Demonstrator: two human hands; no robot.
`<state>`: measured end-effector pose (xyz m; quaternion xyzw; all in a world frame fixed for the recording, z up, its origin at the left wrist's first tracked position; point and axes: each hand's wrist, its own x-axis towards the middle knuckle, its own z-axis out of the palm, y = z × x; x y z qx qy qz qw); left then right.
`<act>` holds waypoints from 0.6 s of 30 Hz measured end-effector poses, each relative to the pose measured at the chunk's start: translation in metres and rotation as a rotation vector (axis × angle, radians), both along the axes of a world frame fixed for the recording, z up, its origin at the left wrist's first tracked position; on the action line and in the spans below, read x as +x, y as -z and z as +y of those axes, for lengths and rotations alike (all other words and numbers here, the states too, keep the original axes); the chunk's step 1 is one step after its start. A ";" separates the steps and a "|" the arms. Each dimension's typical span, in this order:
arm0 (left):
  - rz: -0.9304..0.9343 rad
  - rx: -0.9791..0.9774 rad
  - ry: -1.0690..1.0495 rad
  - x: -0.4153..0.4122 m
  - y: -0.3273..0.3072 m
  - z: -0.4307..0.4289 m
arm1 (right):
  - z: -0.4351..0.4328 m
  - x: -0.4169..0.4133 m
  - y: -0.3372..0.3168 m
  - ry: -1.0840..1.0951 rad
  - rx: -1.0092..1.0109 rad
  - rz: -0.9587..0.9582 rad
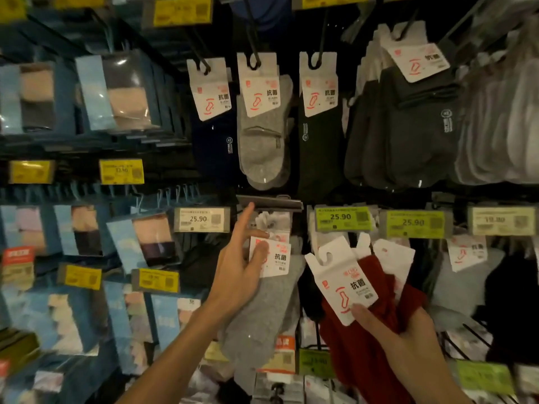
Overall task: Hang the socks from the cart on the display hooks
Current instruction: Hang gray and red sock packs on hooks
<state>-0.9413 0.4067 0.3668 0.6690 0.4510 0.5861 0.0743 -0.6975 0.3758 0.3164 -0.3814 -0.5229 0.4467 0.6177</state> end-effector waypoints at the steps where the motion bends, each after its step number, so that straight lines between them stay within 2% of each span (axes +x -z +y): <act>1: 0.019 -0.002 -0.010 -0.001 0.001 0.000 | -0.003 0.000 0.002 0.008 0.003 -0.007; 12: 0.071 0.013 -0.017 -0.006 0.001 0.003 | -0.024 -0.013 0.005 0.025 0.036 -0.051; 18: 0.067 0.099 -0.013 -0.004 0.002 0.015 | -0.023 -0.016 0.006 0.035 0.048 -0.044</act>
